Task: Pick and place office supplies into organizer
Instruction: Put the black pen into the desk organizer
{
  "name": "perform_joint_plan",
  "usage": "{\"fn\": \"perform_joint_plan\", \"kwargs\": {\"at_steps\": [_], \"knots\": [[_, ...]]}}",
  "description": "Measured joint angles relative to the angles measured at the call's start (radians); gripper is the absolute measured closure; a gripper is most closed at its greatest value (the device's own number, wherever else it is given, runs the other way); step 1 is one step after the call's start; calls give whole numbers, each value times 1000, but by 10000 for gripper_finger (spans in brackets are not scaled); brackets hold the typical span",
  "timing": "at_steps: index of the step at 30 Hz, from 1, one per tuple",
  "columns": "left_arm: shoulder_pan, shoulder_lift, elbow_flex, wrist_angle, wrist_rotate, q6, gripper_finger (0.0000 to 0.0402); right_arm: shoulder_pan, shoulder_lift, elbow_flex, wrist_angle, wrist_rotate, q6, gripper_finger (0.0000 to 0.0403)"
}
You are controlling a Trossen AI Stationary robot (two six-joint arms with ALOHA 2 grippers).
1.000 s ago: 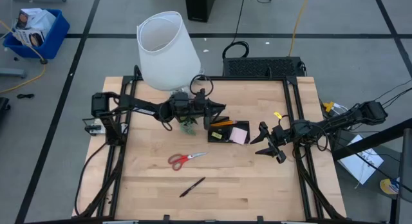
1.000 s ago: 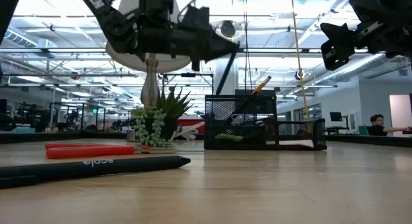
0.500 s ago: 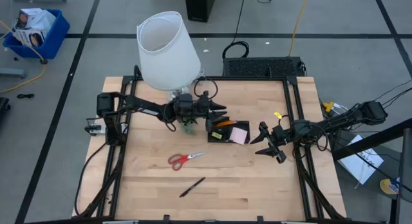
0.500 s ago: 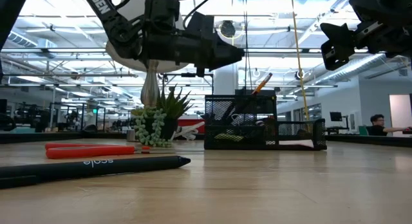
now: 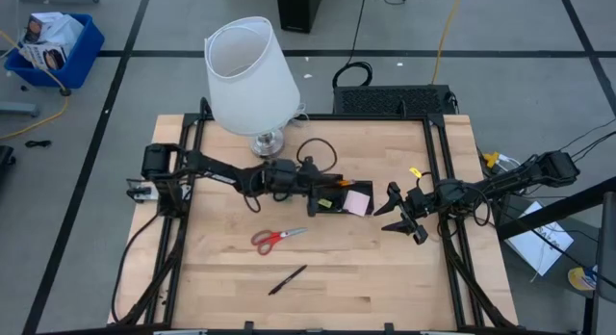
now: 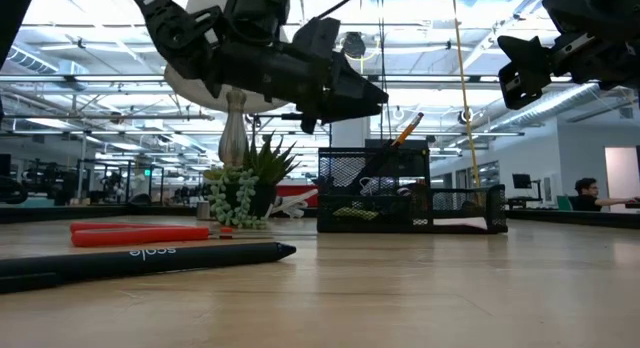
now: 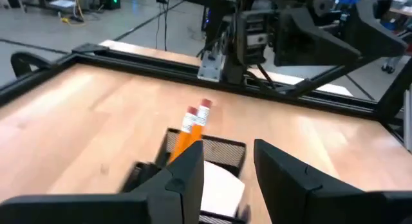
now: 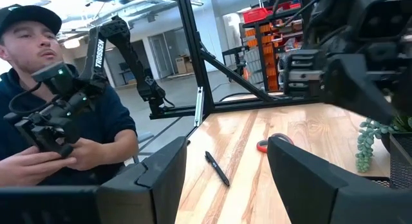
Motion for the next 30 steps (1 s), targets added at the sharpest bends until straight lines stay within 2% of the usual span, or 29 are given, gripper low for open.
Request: {"fn": "perform_joint_plan", "kwargs": {"at_steps": [6, 16, 30], "knots": [[-79, -26, -1, -76, -92, -15, 261, 0, 0, 0, 0, 0, 0, 191], [-246, -137, 0, -264, -331, -37, 261, 0, 0, 0, 0, 0, 0, 192], [-394, -144, 0, -385, -432, -287, 261, 0, 0, 0, 0, 0, 0, 192]]}}
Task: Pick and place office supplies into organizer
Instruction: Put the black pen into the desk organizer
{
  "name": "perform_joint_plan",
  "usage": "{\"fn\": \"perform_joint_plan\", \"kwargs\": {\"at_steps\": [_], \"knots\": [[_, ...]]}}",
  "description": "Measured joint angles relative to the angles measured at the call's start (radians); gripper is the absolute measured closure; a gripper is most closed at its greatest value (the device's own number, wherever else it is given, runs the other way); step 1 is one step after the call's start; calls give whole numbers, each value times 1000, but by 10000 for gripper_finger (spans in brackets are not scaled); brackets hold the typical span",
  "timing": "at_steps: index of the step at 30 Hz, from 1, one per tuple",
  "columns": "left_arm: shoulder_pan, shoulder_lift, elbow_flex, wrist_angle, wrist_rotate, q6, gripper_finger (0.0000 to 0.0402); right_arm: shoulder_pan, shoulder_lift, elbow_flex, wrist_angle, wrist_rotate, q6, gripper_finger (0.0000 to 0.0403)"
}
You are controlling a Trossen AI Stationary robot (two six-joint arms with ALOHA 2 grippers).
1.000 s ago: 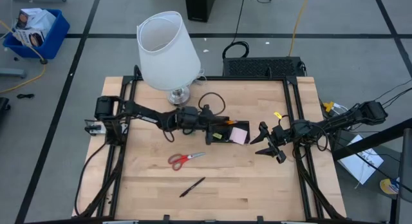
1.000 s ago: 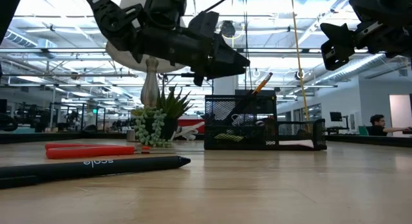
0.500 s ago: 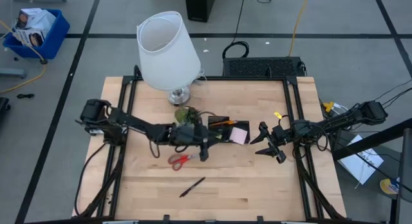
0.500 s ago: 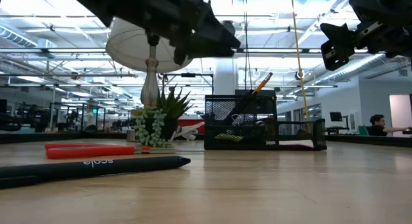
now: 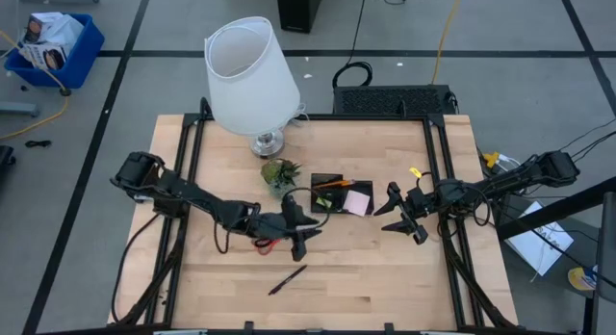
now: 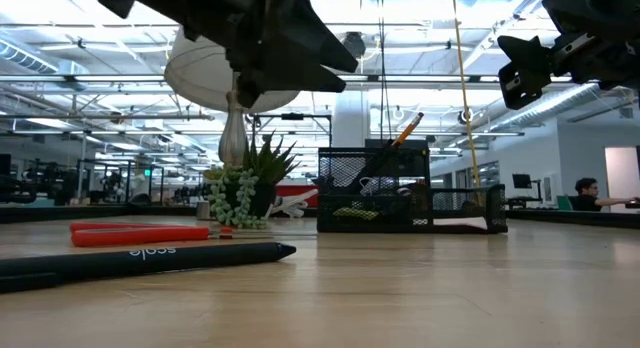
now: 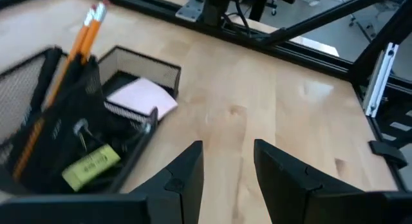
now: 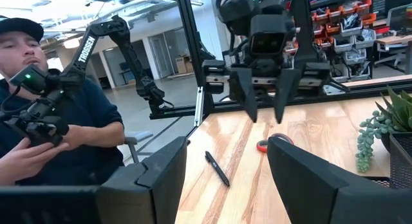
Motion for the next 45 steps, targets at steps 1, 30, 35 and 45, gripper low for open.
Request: {"fn": "perform_joint_plan", "kwargs": {"at_steps": [1, 30, 35, 45], "knots": [[-8, 0, 0, -5, -5, -25, 261, 0, 0, 0, 0, 0, 0, 192], [-287, 196, 399, -974, 106, -766, 261, 0, 0, 0, 0, 0, 0, 192], [-335, 199, 399, -994, 101, -790, 261, 0, 0, 0, -1, 0, 0, 191], [-299, 275, 450, -956, 125, -637, 261, 0, 0, 0, 0, 0, 0, 192]]}}
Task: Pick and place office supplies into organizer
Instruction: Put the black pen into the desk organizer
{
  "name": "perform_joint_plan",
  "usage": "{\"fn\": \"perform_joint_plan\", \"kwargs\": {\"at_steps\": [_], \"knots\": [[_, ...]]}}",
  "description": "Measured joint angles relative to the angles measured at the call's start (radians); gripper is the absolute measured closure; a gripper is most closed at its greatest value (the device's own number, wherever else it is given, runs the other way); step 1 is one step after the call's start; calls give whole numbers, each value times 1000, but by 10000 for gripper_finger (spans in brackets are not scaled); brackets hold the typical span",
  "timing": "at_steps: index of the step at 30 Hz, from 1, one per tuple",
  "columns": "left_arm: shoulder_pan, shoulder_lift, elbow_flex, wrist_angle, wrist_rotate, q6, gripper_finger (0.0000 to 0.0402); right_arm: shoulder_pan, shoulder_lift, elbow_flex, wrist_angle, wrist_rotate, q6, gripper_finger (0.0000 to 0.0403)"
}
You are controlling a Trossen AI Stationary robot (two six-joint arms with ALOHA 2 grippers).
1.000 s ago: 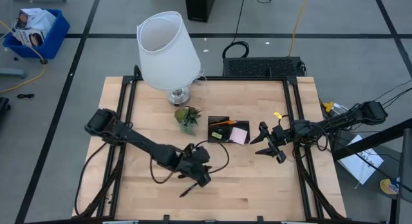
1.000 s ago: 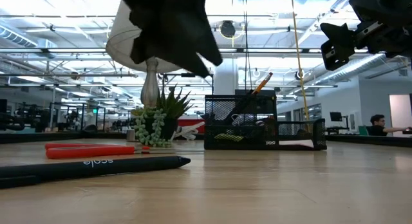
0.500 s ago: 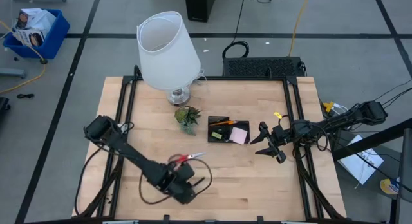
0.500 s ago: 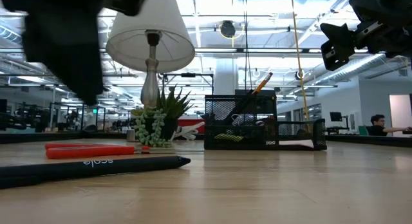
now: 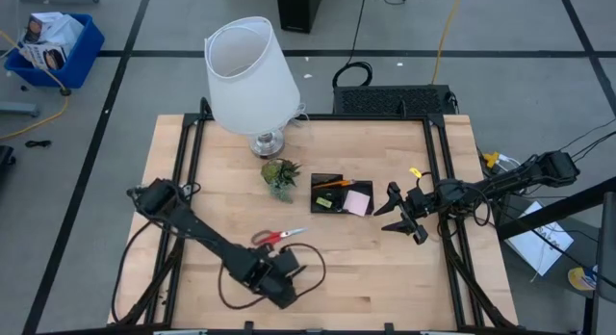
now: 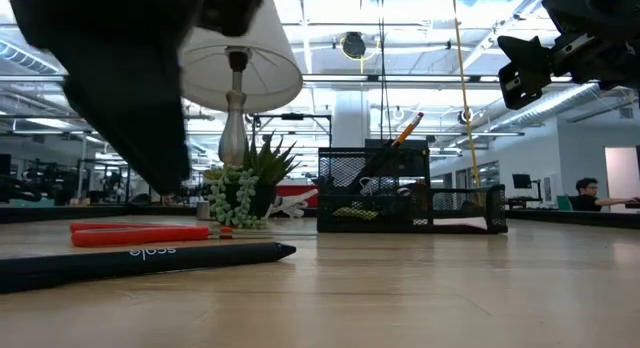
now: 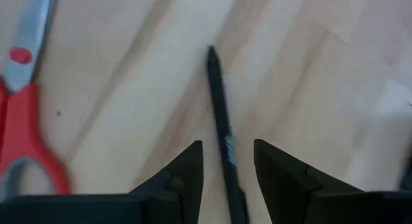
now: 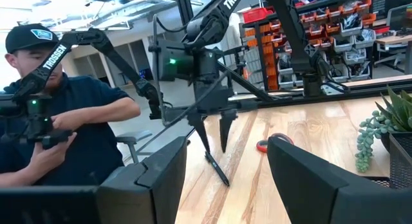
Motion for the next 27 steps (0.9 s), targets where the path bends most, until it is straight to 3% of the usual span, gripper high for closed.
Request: {"fn": "perform_joint_plan", "kwargs": {"at_steps": [13, 27], "knots": [[77, 110, 64, 68, 29, 180, 261, 0, 0, 0, 0, 0, 0, 192], [82, 117, 67, 68, -53, 230, 261, 0, 0, 0, 0, 0, 0, 192]]}}
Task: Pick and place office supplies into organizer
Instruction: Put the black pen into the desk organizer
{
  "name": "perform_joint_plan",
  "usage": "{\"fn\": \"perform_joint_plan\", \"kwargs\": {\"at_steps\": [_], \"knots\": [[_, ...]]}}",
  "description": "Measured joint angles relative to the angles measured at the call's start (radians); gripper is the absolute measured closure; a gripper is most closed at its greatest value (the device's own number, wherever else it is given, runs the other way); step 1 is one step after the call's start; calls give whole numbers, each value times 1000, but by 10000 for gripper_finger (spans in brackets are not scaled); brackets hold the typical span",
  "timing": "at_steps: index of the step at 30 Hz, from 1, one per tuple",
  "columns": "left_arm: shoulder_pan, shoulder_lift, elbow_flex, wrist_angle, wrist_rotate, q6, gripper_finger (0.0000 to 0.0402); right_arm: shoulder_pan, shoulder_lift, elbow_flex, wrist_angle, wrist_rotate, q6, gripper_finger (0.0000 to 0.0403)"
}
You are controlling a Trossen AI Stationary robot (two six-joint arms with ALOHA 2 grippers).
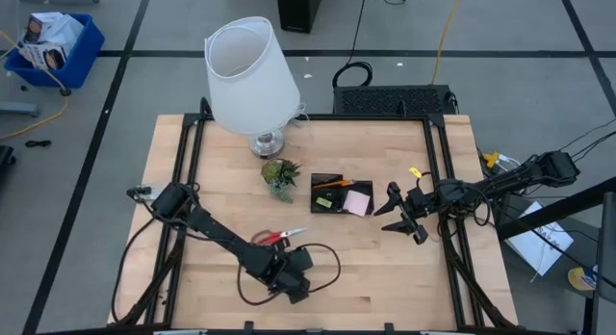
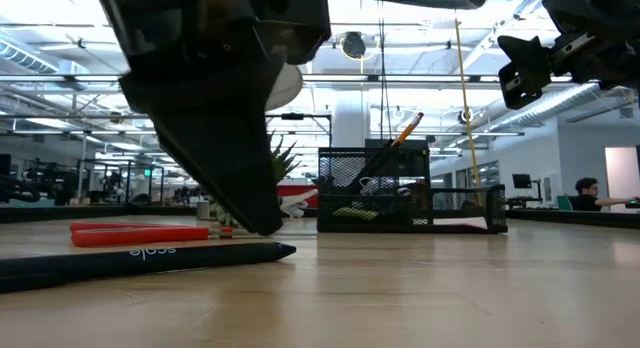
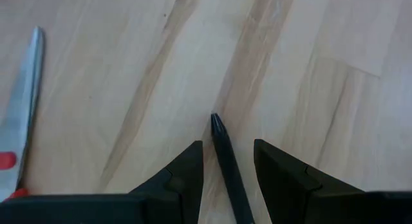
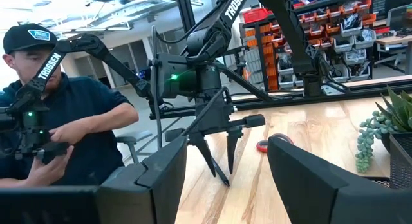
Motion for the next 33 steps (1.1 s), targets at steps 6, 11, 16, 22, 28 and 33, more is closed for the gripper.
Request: {"fn": "perform_joint_plan", "kwargs": {"at_steps": [6, 11, 16, 22, 28, 33], "knots": [[7, 35, 0, 14, 7, 0, 261, 0, 0, 0, 0, 0, 0, 191], [7, 35, 0, 21, 4, -2, 261, 0, 0, 0, 0, 0, 0, 191], [5, 36, 0, 24, 3, -8, 261, 0, 0, 0, 0, 0, 0, 192], [5, 36, -5, 29, 2, -12, 261, 0, 0, 0, 0, 0, 0, 191], [5, 36, -11, 31, -4, -13, 288, 0, 0, 0, 0, 0, 0, 192], [5, 36, -11, 26, -9, -14, 330, 0, 0, 0, 0, 0, 0, 191]]}}
